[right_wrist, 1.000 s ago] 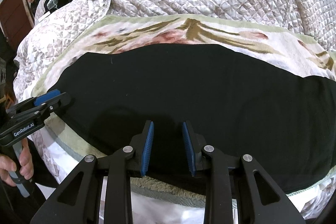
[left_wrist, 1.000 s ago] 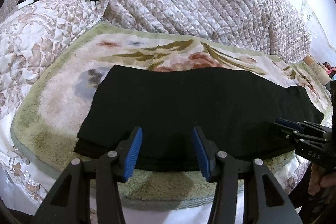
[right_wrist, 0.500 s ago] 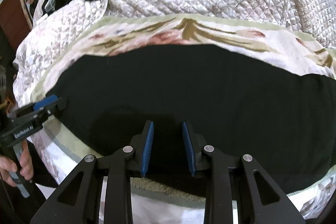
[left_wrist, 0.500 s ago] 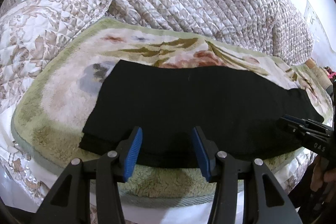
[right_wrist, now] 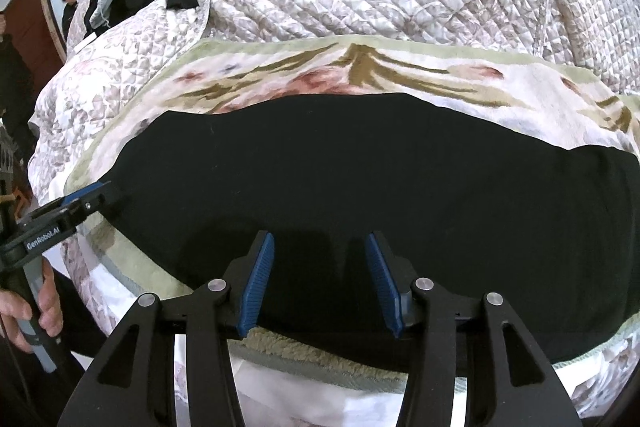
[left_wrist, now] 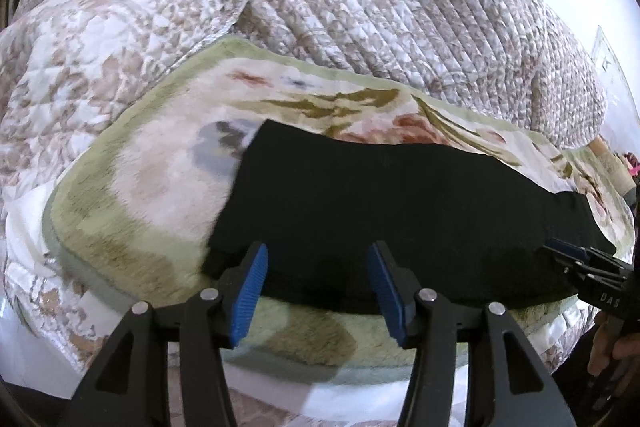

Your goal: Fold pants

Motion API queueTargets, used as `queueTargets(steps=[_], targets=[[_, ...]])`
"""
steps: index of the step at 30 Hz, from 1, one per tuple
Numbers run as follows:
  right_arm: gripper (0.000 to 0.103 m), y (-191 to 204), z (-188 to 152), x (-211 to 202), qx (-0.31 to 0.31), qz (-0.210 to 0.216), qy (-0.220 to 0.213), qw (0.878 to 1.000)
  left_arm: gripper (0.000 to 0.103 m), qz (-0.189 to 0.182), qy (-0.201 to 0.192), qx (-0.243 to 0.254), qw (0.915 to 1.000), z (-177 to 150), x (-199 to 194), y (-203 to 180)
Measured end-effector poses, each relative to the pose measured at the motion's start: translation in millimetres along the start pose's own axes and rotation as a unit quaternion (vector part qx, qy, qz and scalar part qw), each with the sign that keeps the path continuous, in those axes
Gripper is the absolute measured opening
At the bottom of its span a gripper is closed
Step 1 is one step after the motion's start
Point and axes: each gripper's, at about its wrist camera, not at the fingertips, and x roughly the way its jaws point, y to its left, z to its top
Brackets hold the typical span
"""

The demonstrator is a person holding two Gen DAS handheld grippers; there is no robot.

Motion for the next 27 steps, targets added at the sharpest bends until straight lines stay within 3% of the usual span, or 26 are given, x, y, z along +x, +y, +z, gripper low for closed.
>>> queueTargets(steps=[6,15,24,25,27], targets=[[0.049,3.6,0.1,2.7,0.0,0.008,0.0,1.0,0.056,-0.001,-0.001,-0.038,0.9993,-6.5,-7.4,19.7],[0.049,6.1,-0.4,4.3,-0.005,0.013,0.004,1.0,0.058,-0.035,0.014,-0.11,0.9932,-12.6,-4.9,37.4],[0.049,11.9,7.9,6.1,-0.018,0.015,-0.001,1.0,0.062,-0.045,0.013,-0.129,0.9906,6.0,15.2,35.7],[0.049,12.1,9.5,5.8,-0.019,0.014,-0.002,1.0,0.058,-0.045,0.01,-0.124,0.9912,8.7,17.6,33.4],[0.049,11.5,11.9,5.6,-0.017,0.012,-0.006,1.0,0.038,-0.032,0.01,-0.106,0.9938,13.3,23.0,27.3]])
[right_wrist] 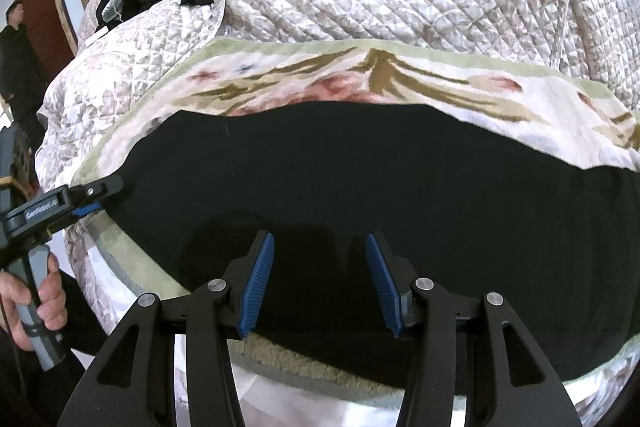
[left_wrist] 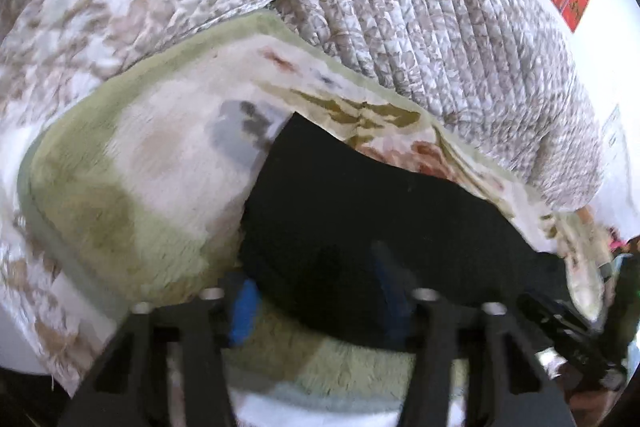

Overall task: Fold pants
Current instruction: 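Grasp one end of the pants with the left gripper and fold it over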

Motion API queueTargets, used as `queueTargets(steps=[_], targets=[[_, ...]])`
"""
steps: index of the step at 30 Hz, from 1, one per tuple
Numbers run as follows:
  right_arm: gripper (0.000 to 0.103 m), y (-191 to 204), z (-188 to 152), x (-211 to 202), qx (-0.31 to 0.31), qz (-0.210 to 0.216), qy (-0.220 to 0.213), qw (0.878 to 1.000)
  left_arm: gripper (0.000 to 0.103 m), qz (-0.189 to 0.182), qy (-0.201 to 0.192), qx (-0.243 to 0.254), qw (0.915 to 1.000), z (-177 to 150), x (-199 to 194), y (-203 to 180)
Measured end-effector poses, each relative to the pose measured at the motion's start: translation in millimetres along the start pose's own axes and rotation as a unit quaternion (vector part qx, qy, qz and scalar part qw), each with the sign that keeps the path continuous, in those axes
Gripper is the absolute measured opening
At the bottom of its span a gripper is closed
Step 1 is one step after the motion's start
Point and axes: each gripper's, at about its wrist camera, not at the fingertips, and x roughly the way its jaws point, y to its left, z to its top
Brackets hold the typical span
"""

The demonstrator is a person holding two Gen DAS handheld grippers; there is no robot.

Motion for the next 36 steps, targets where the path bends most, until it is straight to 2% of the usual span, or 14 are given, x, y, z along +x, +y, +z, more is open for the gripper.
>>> queueTargets(steps=[1,2,5,9,13,17,21,26,29,31,34,36], targets=[[0.049,-1.1,0.3,0.0,0.003,-0.001,-0.002,1.0,0.025,0.007,0.0,0.011,0.9999,1.0,3.6,-3.9],[0.049,-2.6,-0.2,-0.1,0.006,-0.002,-0.002,1.0,0.015,0.011,0.003,0.013,0.9998,2.1,5.5,-4.8],[0.049,-8.7,-2.1,0.0,0.019,-0.003,0.0,1.0,0.006,0.009,-0.001,0.014,0.9999,7.7,1.5,-7.8],[0.049,-20.8,-4.5,-6.2,0.034,-0.008,-0.005,0.999,0.006,-0.02,-0.02,0.038,0.9989,22.3,-11.7,-33.2],[0.049,-43.3,-6.7,-17.4,0.069,-0.011,-0.013,0.997,0.006,-0.069,-0.022,0.089,0.9934,36.5,-12.5,-91.0],[0.049,-71.4,-8.9,-36.0,0.103,-0.032,-0.027,0.994,0.006,-0.124,-0.009,0.153,0.9804,33.0,0.3,-166.4],[0.049,-105.6,-18.0,-56.1,0.142,-0.056,-0.041,0.987,0.006,-0.181,0.031,0.201,0.9623,3.7,24.8,-229.9],[0.049,-146.9,-33.4,-72.9,0.193,-0.092,-0.047,0.976,0.006,-0.217,0.117,0.23,0.9412,-50.6,63.6,-259.4],[0.049,-163.7,-38.3,-74.9,0.221,-0.1,-0.046,0.969,0.007,-0.221,0.161,0.23,0.9339,-68.6,75.1,-256.9],[0.049,-166.7,-37.2,-75.1,0.229,-0.093,-0.048,0.968,0.015,-0.243,0.167,0.214,0.9314,-65.3,67.4,-249.5],[0.049,-161.5,-33.2,-75.0,0.226,-0.071,-0.052,0.97,0.037,-0.261,0.141,0.209,0.9319,-50.5,43.4,-238.5],[0.049,-154.1,-29.3,-71.3,0.216,-0.049,-0.051,0.974,0.044,-0.258,0.112,0.204,0.9377,-34.4,27.5,-225.5]])
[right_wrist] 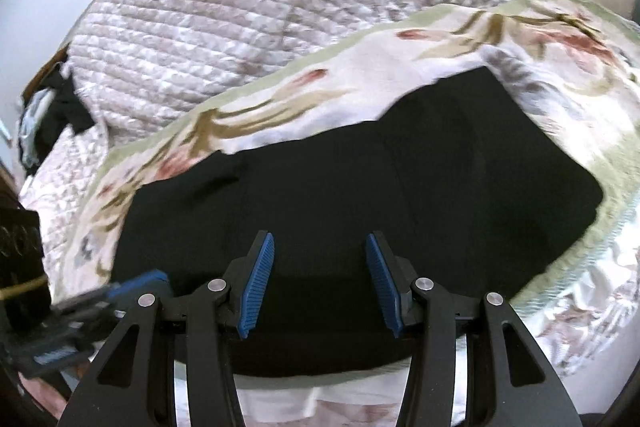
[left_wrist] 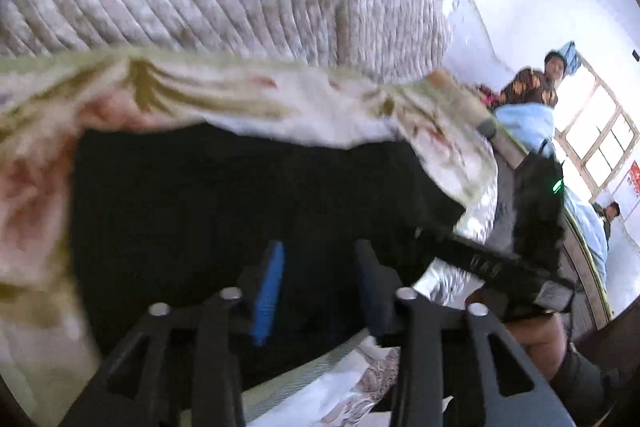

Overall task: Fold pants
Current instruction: 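Grasp one end of the pants with the left gripper and fold it over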

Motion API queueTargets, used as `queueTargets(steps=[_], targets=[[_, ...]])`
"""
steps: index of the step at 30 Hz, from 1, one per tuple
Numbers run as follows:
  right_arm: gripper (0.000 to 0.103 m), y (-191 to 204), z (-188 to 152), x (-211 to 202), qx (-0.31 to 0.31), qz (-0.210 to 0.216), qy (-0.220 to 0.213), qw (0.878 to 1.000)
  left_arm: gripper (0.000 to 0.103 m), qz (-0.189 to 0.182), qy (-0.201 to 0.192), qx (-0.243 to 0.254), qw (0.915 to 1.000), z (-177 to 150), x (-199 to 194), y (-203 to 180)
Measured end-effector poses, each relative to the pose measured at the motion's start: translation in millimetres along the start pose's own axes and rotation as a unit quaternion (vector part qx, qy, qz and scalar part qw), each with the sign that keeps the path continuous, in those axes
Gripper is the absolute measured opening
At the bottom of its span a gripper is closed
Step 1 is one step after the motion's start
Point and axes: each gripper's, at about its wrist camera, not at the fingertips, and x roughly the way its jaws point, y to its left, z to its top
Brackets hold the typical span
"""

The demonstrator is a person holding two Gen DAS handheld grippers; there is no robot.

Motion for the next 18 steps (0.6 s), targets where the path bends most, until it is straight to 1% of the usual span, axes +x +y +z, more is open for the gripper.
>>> queueTargets(steps=[1,4,6,7,8,9,11,13,16,17,18], targets=[[0.049,3.9,-0.1,3.0,-0.003,0.015,0.005,1.0,0.048,0.017,-0.01,0.0,0.9998,3.9,-7.4,7.0],[0.049,16.1,0.8,15.8,0.0,0.066,0.031,0.997,0.048,0.089,-0.026,-0.001,0.9957,10.7,-20.7,37.3],[0.049,23.6,3.8,31.0,-0.008,0.086,0.05,0.995,0.048,0.121,-0.022,-0.022,0.9921,11.3,-25.3,59.6],[0.049,26.4,4.3,38.6,-0.01,0.084,0.059,0.995,0.048,0.128,-0.023,-0.032,0.991,10.5,-27.0,68.8],[0.049,29.0,5.5,49.4,-0.014,0.087,0.075,0.993,0.048,0.135,-0.022,-0.039,0.9898,9.7,-27.1,74.8],[0.049,30.9,5.8,55.9,-0.016,0.093,0.082,0.992,0.048,0.142,-0.021,-0.045,0.9886,8.6,-26.4,79.8],[0.049,35.6,9.6,63.8,-0.02,0.096,0.083,0.992,0.048,0.145,-0.019,-0.049,0.988,5.8,-25.5,87.3],[0.049,41.7,15.7,75.8,-0.029,0.112,0.093,0.989,0.048,0.143,-0.019,-0.05,0.9883,5.0,-23.8,90.0],[0.049,44.2,22.4,91.4,-0.031,0.125,0.101,0.987,0.048,0.142,-0.02,-0.053,0.9883,5.0,-21.6,90.0],[0.045,45.0,25.1,94.3,-0.028,0.125,0.104,0.986,0.048,0.141,-0.02,-0.054,0.9883,5.7,-21.1,90.7],[0.035,46.9,27.0,95.5,-0.029,0.128,0.107,0.986,0.048,0.141,-0.02,-0.055,0.9883,6.0,-20.4,92.8]])
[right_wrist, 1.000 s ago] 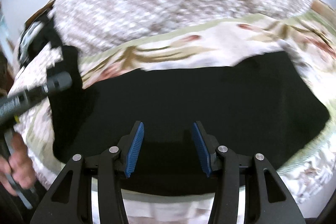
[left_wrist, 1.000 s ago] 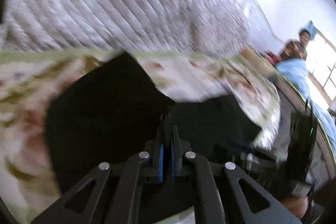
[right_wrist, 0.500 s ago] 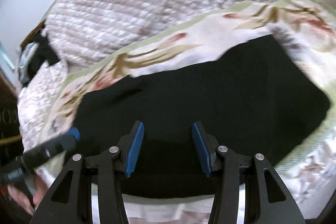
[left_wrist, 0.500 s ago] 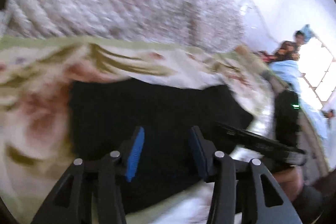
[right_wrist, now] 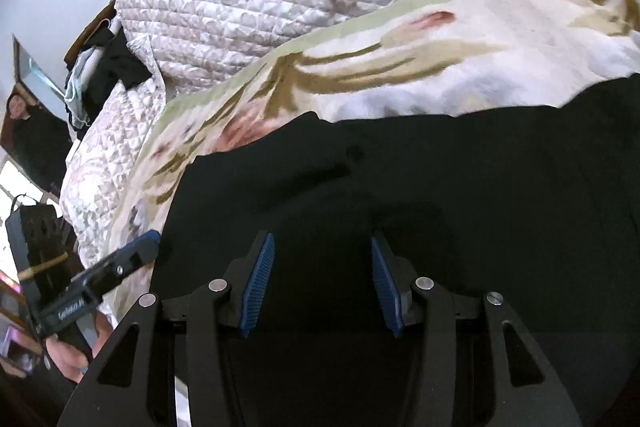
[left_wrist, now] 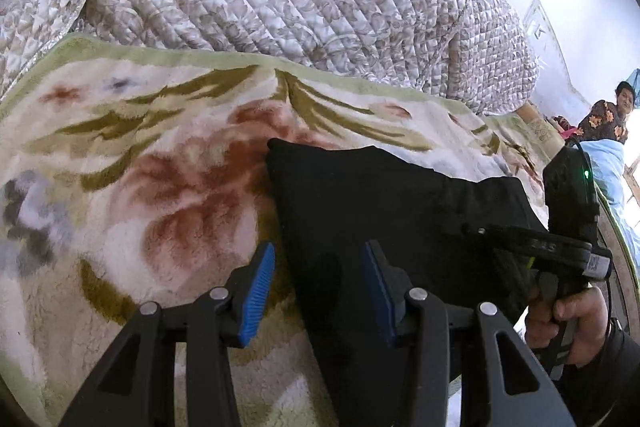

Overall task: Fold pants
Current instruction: 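Grasp one end of the pants with the left gripper and fold it over, then lower the folded end onto the pants and open the left gripper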

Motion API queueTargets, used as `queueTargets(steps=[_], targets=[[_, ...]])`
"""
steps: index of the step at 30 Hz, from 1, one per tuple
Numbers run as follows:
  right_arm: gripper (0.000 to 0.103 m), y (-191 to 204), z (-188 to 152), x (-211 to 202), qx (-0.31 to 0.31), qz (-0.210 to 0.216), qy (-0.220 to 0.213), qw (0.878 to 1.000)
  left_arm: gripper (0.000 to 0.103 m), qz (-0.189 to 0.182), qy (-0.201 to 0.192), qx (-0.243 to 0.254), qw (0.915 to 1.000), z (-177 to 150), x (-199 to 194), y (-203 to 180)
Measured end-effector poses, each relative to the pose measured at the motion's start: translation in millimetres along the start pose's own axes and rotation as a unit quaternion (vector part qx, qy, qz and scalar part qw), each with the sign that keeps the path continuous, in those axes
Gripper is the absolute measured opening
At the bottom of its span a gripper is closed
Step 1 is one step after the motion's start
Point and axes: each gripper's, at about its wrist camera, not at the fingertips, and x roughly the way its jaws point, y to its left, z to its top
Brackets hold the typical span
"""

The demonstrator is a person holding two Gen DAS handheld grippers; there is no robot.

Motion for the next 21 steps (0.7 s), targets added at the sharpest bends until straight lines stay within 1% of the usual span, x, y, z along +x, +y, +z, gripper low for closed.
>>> queueTargets(steps=[1,3,5,6,7,8,9,10,11,12,13,17,19,21], targets=[[0.002,0.9,0.0,1.3,0.002,0.0,0.005,1.0,0.048,0.001,0.0,0.0,1.0,-0.9,-0.2,0.0],[0.003,2.1,-2.6,-4.6,0.005,-0.004,-0.003,1.0,0.048,0.003,-0.001,0.003,1.0,-1.2,-1.4,0.3],[0.002,3.5,-7.5,-23.3,0.009,0.006,-0.033,0.999,0.048,0.003,-0.002,0.006,1.0,-1.8,-2.8,0.9],[0.002,1.9,-8.7,-27.5,0.011,0.003,-0.04,0.999,0.048,0.004,-0.003,0.006,1.0,-2.0,-2.8,1.4],[0.002,-2.9,-11.0,-26.6,0.014,-0.014,-0.036,0.999,0.048,0.004,-0.002,0.005,1.0,-1.5,-1.3,1.4],[0.003,-8.9,-12.2,-19.7,0.019,-0.032,-0.022,0.999,0.048,0.004,-0.001,0.004,1.0,-1.6,-1.3,1.7],[0.003,-18.2,-15.1,-11.9,0.036,-0.034,-0.006,0.999,0.048,0.004,0.001,0.004,1.0,-1.7,-0.8,1.4],[0.003,-21.7,-15.1,-14.4,0.051,-0.021,-0.017,0.998,0.048,0.003,0.001,0.004,1.0,-2.0,-1.0,1.1],[0.005,-21.7,-13.9,-16.2,0.054,-0.02,-0.019,0.998,0.048,0.004,-0.001,0.006,1.0,-2.3,-1.8,0.7],[0.007,-19.7,-12.3,-19.9,0.049,-0.032,-0.026,0.998,0.048,0.005,-0.002,0.008,0.9999,-2.4,-2.3,0.0],[0.012,-18.1,-11.3,-24.4,0.043,-0.046,-0.038,0.997,0.048,0.006,-0.004,0.011,0.9999,-1.9,-2.7,-0.6],[0.013,-13.3,-6.2,-40.3,0.032,-0.056,-0.071,0.995,0.048,0.005,-0.01,0.012,0.9999,1.5,-1.9,-4.5],[0.013,-4.8,-3.9,-46.9,0.008,-0.041,-0.084,0.996,0.048,-0.002,-0.012,0.016,0.9998,2.7,-0.5,-9.1],[0.013,6.5,-1.3,-42.0,-0.018,-0.028,-0.078,0.996,0.048,-0.008,-0.011,0.023,0.9996,5.3,4.2,-16.0]])
